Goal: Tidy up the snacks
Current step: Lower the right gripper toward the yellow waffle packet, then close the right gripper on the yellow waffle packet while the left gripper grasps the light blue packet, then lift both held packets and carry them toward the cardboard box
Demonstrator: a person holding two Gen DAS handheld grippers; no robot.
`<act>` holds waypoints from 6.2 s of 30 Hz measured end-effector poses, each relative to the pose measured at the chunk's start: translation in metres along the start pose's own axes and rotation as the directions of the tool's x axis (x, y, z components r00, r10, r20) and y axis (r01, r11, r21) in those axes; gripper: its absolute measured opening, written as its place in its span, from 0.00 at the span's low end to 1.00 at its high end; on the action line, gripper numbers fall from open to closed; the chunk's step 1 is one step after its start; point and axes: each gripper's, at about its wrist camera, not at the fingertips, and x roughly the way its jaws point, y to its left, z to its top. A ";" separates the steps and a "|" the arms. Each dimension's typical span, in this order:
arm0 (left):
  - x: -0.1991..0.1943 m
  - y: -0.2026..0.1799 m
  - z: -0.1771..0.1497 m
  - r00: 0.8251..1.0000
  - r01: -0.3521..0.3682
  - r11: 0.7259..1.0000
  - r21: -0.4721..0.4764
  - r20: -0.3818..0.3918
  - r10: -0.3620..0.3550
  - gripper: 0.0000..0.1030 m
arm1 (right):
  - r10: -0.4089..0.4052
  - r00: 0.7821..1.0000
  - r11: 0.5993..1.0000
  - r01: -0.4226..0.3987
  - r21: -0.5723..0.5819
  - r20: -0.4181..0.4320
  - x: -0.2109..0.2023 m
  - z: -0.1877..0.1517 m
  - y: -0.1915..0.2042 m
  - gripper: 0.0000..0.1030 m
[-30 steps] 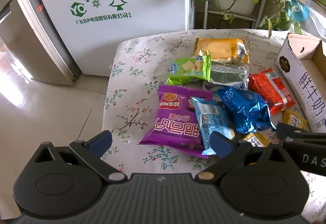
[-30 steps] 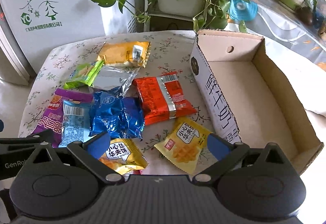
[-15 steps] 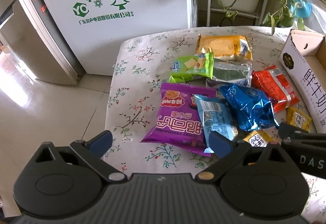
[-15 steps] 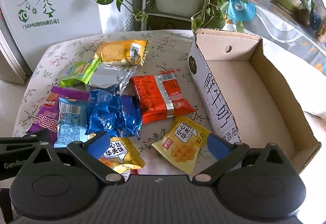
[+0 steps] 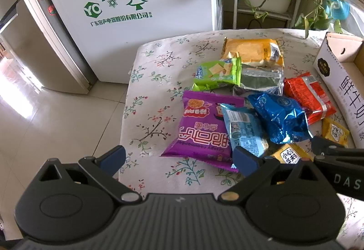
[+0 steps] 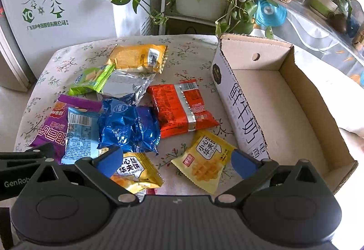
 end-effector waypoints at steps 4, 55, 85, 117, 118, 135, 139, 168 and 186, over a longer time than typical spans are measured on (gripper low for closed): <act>0.000 0.002 -0.001 1.000 -0.001 1.000 -0.005 -0.005 0.001 0.96 | 0.002 1.000 1.000 -0.002 -0.005 0.000 0.000 0.000 0.002 1.00; -0.013 0.024 0.003 0.991 0.121 0.990 -0.074 0.068 -0.116 0.97 | 0.235 0.969 0.971 -0.238 0.026 0.071 -0.009 0.001 -0.028 1.00; 0.030 -0.011 0.015 0.951 0.311 0.949 -0.051 0.007 -0.311 0.92 | 0.418 0.907 0.906 -0.420 -0.044 -0.048 0.034 -0.028 -0.012 0.96; 0.034 -0.011 0.000 0.937 0.342 0.939 0.017 0.066 -0.343 0.55 | 0.505 0.861 0.855 -0.509 -0.099 -0.063 0.035 -0.039 -0.006 0.68; 0.035 -0.016 0.001 0.939 0.335 0.942 0.029 0.067 -0.336 0.57 | 0.504 0.861 0.855 -0.508 -0.100 -0.064 0.036 -0.039 -0.005 0.75; 0.030 -0.023 -0.003 0.950 0.295 0.952 0.086 0.077 -0.301 0.24 | 0.473 0.881 0.870 -0.471 -0.143 -0.020 0.033 -0.039 -0.002 0.69; 0.020 -0.011 -0.004 0.945 0.305 0.950 0.063 0.101 -0.310 0.23 | 0.499 0.866 0.852 -0.494 -0.170 -0.015 0.024 -0.040 0.000 0.69; 0.034 -0.061 -0.009 0.965 0.236 0.958 0.166 0.076 -0.251 0.79 | 0.447 0.891 0.883 -0.453 -0.125 -0.077 0.012 -0.050 -0.022 0.69; 0.024 -0.046 -0.017 0.962 0.236 0.964 0.121 0.114 -0.249 0.46 | 0.447 0.890 0.889 -0.453 -0.069 -0.089 0.016 -0.046 -0.021 0.69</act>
